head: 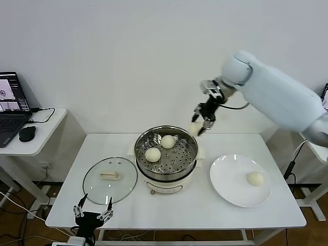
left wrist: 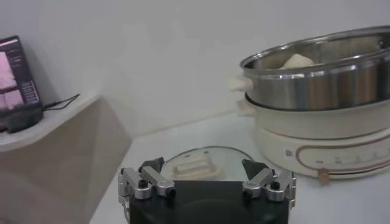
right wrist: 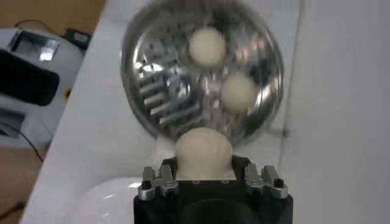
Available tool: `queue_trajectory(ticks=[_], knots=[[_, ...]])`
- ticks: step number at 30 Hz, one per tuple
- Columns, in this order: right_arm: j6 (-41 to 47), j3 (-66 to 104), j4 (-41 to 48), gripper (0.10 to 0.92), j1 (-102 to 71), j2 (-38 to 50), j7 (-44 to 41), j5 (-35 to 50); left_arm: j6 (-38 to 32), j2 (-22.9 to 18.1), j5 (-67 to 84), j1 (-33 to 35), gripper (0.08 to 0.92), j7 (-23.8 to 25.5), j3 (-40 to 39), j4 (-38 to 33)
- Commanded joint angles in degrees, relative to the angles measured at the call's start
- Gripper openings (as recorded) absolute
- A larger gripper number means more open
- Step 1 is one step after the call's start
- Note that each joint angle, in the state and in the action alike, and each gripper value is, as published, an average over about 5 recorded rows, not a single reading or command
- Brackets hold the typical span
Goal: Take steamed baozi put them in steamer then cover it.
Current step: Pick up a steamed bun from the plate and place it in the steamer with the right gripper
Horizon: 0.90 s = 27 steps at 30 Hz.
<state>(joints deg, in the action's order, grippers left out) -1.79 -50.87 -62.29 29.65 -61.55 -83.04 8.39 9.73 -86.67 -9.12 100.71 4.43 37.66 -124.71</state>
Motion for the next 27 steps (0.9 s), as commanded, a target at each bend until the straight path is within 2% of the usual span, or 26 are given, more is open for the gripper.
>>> queue_trajectory(ticks=[1,12,20,27], knots=[[-21.3,-2.1,1.7,0.568,1.9,-6.2,0.2,1.1,-0.3,-0.4,-0.2,0.3,0.823,-0.4,0.2,-0.5],[-34.5,-6.4,-6.4,0.577,-1.3,-4.4,5.5,-9.2,-0.4,-1.3,-0.5,-0.2,0.823,-0.2,-0.1,0.3],[-40.3,-8.5,-10.5,0.577,-3.8,-5.5,11.1,-19.3,-0.5,-1.7,-0.7,-0.3,0.823,-0.3,0.0,0.9],[-41.5,-8.6,-14.0,0.577,-5.6,-6.1,13.0,-26.0,-0.5,-1.8,-0.6,-0.4,0.823,-0.3,0.0,0.9]])
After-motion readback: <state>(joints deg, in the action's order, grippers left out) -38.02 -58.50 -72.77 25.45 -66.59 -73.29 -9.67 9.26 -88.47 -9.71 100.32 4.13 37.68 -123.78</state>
